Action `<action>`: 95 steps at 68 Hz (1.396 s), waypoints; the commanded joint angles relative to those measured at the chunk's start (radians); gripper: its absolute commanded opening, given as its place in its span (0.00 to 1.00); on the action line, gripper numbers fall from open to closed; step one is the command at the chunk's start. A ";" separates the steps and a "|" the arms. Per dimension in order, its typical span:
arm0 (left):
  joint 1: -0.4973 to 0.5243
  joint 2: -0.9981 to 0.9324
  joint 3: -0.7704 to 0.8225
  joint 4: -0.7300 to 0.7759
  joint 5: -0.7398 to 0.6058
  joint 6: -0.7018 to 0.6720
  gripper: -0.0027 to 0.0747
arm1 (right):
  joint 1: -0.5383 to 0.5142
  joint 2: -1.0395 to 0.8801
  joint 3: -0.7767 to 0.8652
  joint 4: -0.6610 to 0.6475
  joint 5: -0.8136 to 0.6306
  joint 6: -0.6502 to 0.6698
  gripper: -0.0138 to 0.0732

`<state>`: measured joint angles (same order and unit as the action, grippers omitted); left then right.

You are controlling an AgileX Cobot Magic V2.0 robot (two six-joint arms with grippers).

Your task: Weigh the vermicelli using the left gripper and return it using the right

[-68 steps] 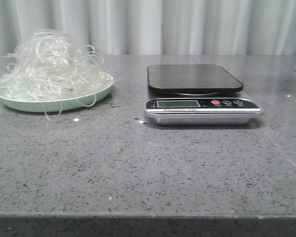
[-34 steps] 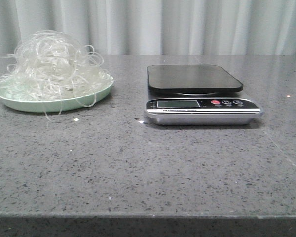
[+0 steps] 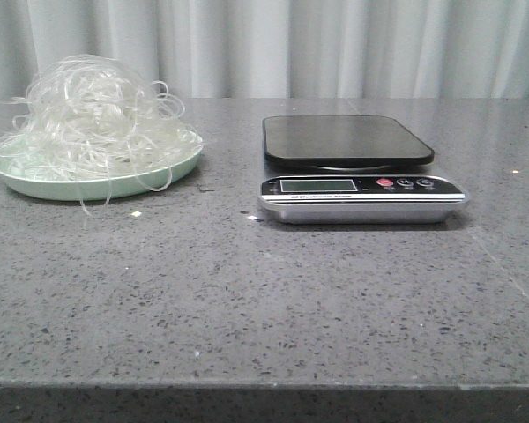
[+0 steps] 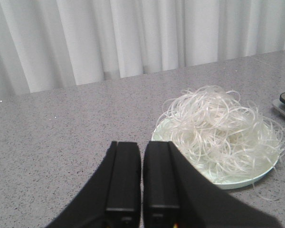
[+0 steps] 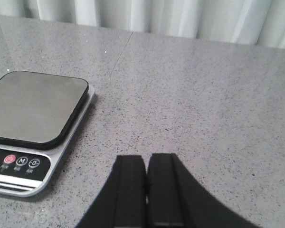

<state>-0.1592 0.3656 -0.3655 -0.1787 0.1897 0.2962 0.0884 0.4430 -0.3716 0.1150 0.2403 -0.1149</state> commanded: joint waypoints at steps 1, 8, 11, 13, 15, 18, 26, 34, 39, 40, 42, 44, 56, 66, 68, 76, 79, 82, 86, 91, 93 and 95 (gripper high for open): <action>0.002 0.005 -0.031 -0.015 -0.083 -0.013 0.21 | -0.005 -0.068 0.017 -0.013 -0.120 -0.009 0.33; 0.002 0.005 -0.031 -0.015 -0.083 -0.013 0.21 | -0.005 -0.119 0.051 -0.013 -0.133 -0.009 0.33; 0.002 0.005 -0.031 -0.015 -0.083 -0.013 0.21 | -0.005 -0.122 0.053 -0.013 -0.131 -0.009 0.33; 0.002 0.005 -0.031 -0.015 -0.083 -0.013 0.21 | -0.005 -0.122 0.053 -0.013 -0.131 -0.009 0.33; 0.002 0.005 -0.031 -0.015 -0.083 -0.013 0.21 | -0.005 -0.122 0.053 -0.013 -0.133 -0.009 0.33; 0.002 0.005 -0.031 -0.015 -0.083 -0.013 0.21 | -0.005 -0.122 0.053 -0.013 -0.133 -0.009 0.33; 0.002 0.005 -0.031 -0.015 -0.083 -0.013 0.21 | -0.005 -0.122 0.053 -0.013 -0.120 -0.009 0.33; 0.002 0.005 -0.031 -0.015 -0.083 -0.013 0.21 | -0.005 -0.122 0.053 -0.013 -0.117 -0.009 0.33; 0.002 0.005 -0.031 -0.015 -0.083 -0.013 0.21 | -0.005 -0.122 0.053 -0.013 -0.117 -0.009 0.33; 0.002 0.005 -0.031 -0.015 -0.083 -0.013 0.21 | -0.005 -0.122 0.053 -0.013 -0.117 -0.009 0.33; 0.002 0.005 -0.031 -0.015 -0.083 -0.013 0.21 | -0.005 -0.122 0.053 -0.013 -0.117 -0.009 0.33; 0.002 0.005 -0.031 -0.015 -0.083 -0.013 0.21 | -0.005 -0.122 0.053 -0.013 -0.117 -0.009 0.33; 0.002 0.005 -0.031 -0.015 -0.083 -0.013 0.21 | -0.005 -0.122 0.053 -0.013 -0.117 -0.009 0.33; 0.002 0.005 -0.031 -0.015 -0.083 -0.013 0.21 | -0.005 -0.122 0.053 -0.013 -0.117 -0.009 0.33; 0.002 0.005 -0.030 -0.015 -0.083 -0.013 0.21 | -0.005 -0.122 0.053 -0.013 -0.117 -0.009 0.33; 0.002 0.003 -0.009 -0.015 -0.086 -0.013 0.21 | -0.005 -0.122 0.053 -0.013 -0.117 -0.009 0.33; 0.002 0.003 -0.003 -0.015 -0.086 -0.013 0.21 | -0.005 -0.122 0.053 -0.013 -0.117 -0.009 0.33; 0.007 0.001 0.009 -0.010 -0.093 -0.013 0.21 | -0.005 -0.122 0.053 -0.013 -0.117 -0.009 0.33; 0.016 -0.016 0.027 -0.010 -0.092 -0.013 0.21 | -0.005 -0.122 0.053 -0.013 -0.117 -0.009 0.33; 0.034 -0.055 0.054 -0.010 -0.092 -0.013 0.21 | -0.005 -0.122 0.053 -0.013 -0.117 -0.009 0.33; 0.045 -0.073 0.064 -0.010 -0.092 -0.013 0.21 | -0.005 -0.122 0.053 -0.013 -0.117 -0.009 0.33; 0.058 -0.098 0.078 -0.006 -0.092 -0.013 0.21 | -0.005 -0.122 0.053 -0.013 -0.117 -0.009 0.33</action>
<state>-0.1279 0.3145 -0.2914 -0.1800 0.1815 0.2962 0.0884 0.3162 -0.2904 0.1124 0.1977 -0.1158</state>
